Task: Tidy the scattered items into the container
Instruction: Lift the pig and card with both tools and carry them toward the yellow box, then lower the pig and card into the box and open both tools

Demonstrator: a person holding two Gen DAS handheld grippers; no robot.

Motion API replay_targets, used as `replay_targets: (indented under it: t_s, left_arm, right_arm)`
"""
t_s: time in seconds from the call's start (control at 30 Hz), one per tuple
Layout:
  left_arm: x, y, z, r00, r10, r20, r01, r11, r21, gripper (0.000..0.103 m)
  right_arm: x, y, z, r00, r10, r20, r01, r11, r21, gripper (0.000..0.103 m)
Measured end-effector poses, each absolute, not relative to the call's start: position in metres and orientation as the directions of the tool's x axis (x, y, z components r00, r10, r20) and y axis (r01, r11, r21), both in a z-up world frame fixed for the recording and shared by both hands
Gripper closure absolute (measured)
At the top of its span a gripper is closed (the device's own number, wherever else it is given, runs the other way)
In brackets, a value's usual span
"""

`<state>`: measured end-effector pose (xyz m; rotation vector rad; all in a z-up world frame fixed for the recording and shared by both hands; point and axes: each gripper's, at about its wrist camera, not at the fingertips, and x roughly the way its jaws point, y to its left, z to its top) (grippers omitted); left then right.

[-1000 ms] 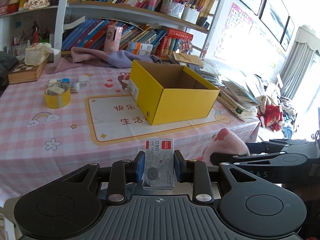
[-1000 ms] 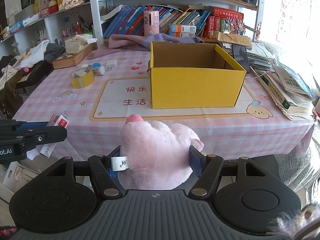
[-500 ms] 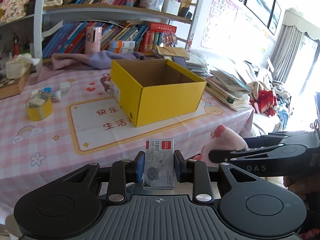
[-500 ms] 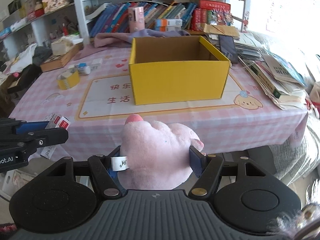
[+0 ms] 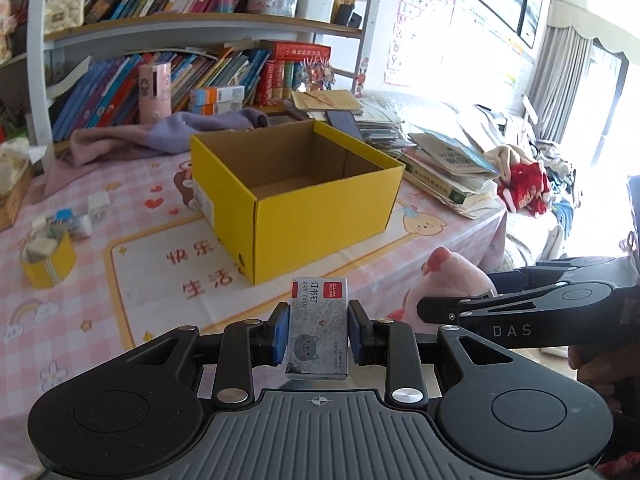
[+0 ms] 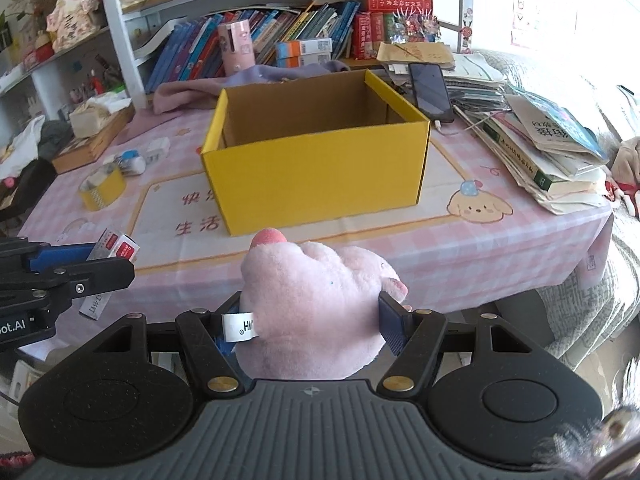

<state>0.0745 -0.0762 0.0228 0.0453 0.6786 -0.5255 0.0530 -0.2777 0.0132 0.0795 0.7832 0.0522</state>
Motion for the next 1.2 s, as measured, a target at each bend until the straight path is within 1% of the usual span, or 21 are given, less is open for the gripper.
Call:
replay_targets:
  t_s: [0.33,0.43,0.57,0.8,0.93,1.03,1.2]
  left_arm:
    - [0.112,-0.108,0.048,0.716,-0.462,-0.523,0.538,0.843,-0.008,0.074]
    - [0.129,-0.116,0.057,0.737,-0.459,-0.496,0.534,0.846,0.010,0.074]
    - [0.153,-0.126,0.068,0.761,-0.444,-0.473,0.514,0.857,0.023,0.074]
    - [0.206,-0.148,0.073,0.783,-0.407,-0.471,0.473,0.881,0.024,0.075]
    - [0.244,-0.152,0.071,0.807,-0.359,-0.469,0.413,0.911,0.015,0.074]
    - [0.269,-0.155,0.067,0.810,-0.333,-0.482,0.378,0.926,-0.005,0.074]
    - [0.309,-0.165,0.049,0.794,-0.280,-0.540,0.340,0.940,0.012,0.074]
  right_arm:
    - [0.092,-0.296,0.037,0.814,0.072,-0.577,-0.040,0.997,0.068,0.038]
    - [0.111,-0.304,0.050,0.845,0.077,-0.529,-0.054,0.997,0.058,0.038]
    - [0.143,-0.312,0.064,0.861,0.110,-0.497,-0.106,0.994,0.037,0.038]
    - [0.207,-0.323,0.078,0.872,0.198,-0.448,-0.220,0.976,0.003,0.038]
    - [0.256,-0.331,0.076,0.854,0.237,-0.464,-0.268,0.963,-0.001,0.037]
    - [0.291,-0.330,0.068,0.824,0.267,-0.500,-0.334,0.942,-0.047,0.037]
    - [0.341,-0.315,0.037,0.730,0.306,-0.611,-0.457,0.883,-0.104,0.037]
